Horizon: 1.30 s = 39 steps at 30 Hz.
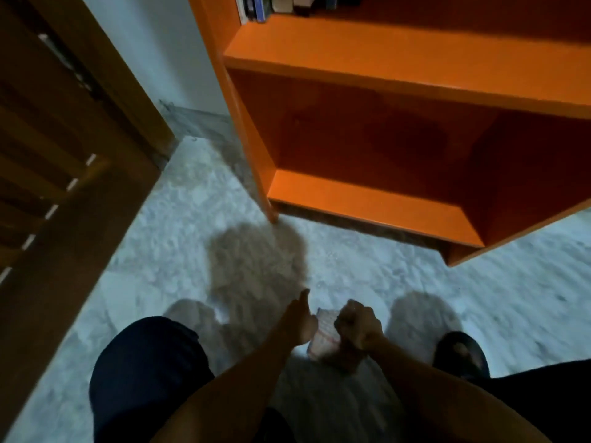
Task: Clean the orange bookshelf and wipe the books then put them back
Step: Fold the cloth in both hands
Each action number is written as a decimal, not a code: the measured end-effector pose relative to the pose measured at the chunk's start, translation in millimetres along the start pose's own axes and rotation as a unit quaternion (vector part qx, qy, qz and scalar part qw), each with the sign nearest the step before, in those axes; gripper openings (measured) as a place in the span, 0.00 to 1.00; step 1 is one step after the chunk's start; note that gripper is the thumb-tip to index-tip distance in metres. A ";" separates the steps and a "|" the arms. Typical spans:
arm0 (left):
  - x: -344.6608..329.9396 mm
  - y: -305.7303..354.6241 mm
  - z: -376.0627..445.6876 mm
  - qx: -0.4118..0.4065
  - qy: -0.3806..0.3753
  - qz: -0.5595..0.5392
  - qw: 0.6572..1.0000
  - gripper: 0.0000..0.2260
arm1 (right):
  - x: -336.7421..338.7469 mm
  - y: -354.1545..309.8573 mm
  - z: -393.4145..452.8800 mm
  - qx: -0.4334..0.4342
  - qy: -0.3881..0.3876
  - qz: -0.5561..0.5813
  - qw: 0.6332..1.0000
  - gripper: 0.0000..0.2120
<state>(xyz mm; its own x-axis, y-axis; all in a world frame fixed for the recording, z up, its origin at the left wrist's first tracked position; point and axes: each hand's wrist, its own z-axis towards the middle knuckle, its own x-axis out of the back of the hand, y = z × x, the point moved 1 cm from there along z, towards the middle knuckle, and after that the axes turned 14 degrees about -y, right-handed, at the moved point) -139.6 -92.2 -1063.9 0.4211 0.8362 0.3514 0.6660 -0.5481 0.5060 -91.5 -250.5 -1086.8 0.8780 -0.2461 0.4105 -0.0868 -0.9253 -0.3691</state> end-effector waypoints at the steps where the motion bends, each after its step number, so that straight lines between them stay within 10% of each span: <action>1: -12.8 -1.5 -0.7 0.016 -0.012 -0.014 1.000 0.27 | -6.0 4.9 0.4 0.004 0.003 -0.003 1.000 0.18; 4: -41.0 -5.5 0.3 0.044 -0.011 -0.048 0.998 0.23 | -16.5 15.6 2.0 0.003 0.013 0.044 0.999 0.05; 10: -34.9 9.2 1.8 0.074 0.043 -0.090 0.992 0.17 | -16.9 29.1 7.8 0.073 0.033 0.172 0.982 0.09; 22: 111.7 174.8 -203.8 -0.157 0.045 -0.341 0.926 0.13 | 156.7 -93.1 -232.8 0.265 0.124 0.108 0.950 0.16; 31: 213.2 306.1 -423.7 -0.243 0.018 -0.047 0.969 0.08 | 270.1 -177.6 -470.1 0.294 0.159 0.076 0.939 0.07; 39: 264.7 409.6 -541.0 -0.368 0.051 0.220 0.902 0.05 | 344.3 -211.6 -652.0 0.278 0.255 0.016 0.926 0.09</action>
<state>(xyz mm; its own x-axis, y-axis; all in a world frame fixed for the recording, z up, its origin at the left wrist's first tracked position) -88.4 -106.8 -337.5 0.4611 0.5479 0.6980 -0.1566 -0.7240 0.6718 -77.7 -327.5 -323.7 0.5308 -0.5059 0.6800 0.2708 -0.6590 -0.7017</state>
